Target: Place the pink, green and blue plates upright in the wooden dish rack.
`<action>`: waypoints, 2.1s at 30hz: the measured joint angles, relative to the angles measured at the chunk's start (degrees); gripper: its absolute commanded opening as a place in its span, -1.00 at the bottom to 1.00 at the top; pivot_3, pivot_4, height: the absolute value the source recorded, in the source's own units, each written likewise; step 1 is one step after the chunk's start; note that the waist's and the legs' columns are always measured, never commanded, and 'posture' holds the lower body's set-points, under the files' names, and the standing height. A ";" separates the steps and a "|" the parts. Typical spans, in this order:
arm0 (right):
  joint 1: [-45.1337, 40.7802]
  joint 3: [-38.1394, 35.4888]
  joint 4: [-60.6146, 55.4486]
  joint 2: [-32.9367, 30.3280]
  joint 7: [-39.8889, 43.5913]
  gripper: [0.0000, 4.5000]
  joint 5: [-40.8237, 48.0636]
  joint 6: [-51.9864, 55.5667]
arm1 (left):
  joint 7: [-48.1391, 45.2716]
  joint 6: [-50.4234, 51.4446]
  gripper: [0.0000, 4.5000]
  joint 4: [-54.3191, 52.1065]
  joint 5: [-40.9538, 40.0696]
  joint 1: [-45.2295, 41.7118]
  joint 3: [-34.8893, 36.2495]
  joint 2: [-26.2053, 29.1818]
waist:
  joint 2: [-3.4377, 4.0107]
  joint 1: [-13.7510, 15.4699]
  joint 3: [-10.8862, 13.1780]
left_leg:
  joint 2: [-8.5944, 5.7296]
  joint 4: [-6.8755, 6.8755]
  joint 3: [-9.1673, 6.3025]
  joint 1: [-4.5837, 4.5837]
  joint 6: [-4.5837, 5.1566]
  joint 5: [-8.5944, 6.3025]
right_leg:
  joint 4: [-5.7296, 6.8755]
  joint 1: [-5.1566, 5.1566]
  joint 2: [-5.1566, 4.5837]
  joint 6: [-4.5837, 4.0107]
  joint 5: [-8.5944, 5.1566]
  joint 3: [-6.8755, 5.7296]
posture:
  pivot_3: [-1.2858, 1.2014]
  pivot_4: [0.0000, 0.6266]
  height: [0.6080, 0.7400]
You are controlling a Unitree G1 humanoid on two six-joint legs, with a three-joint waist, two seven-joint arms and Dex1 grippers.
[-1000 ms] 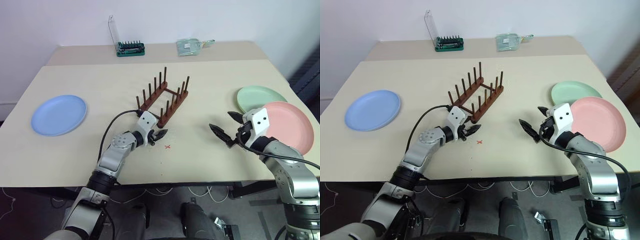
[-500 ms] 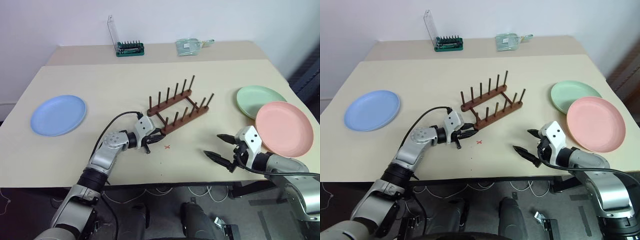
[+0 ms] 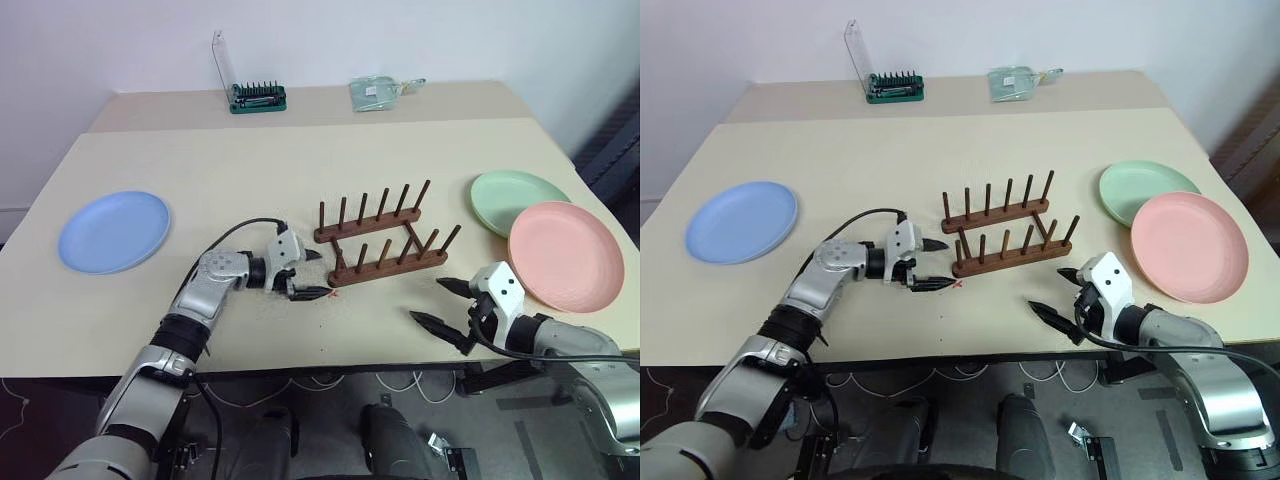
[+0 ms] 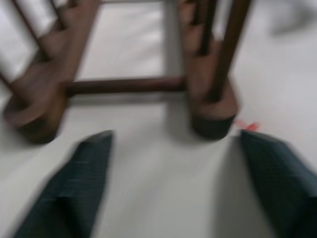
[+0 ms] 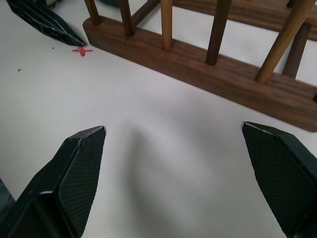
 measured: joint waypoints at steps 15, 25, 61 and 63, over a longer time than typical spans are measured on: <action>-5.84 4.38 6.77 -1.11 -4.38 -1.00 -9.69 -1.07 | -2.01 19.48 -0.79 -27.68 -4.53 13.37 -5.28 1.85 | 0.01 0.37 -0.01 | -0.03 0.02 0.01 -0.02 0.05 -0.03 | -0.03 0.01 -0.03 0.00 -0.01 0.01 | 0.03 -0.52 1.00; -16.75 12.95 15.49 3.20 -11.21 -1.00 -20.57 -4.33 | 18.95 14.51 -0.79 -16.56 3.37 7.29 -3.77 -7.80 | -0.04 -0.08 -0.06 | -0.03 0.04 0.01 0.17 0.04 -0.02 | -0.02 0.17 -0.03 0.02 -0.01 0.01 | 0.03 -0.52 1.00; -6.24 -7.44 3.46 -5.70 -6.01 0.22 -17.23 1.97 | 5.87 13.81 -0.82 -28.06 -9.54 14.46 -1.28 -4.88 | -0.01 0.29 -0.07 | -0.03 0.05 0.01 0.03 0.06 -0.04 | -0.04 0.11 -0.04 0.00 -0.02 0.01 | 0.03 -0.52 1.00; -4.31 -7.84 3.47 -5.58 -6.76 0.22 -17.32 3.54 | 4.41 14.89 -0.82 -28.74 -9.79 14.47 -2.56 -4.93 | -0.01 0.20 -0.07 | -0.04 0.06 0.03 0.03 0.06 -0.04 | -0.04 0.10 -0.04 0.00 -0.02 0.02 | 0.03 -0.52 1.00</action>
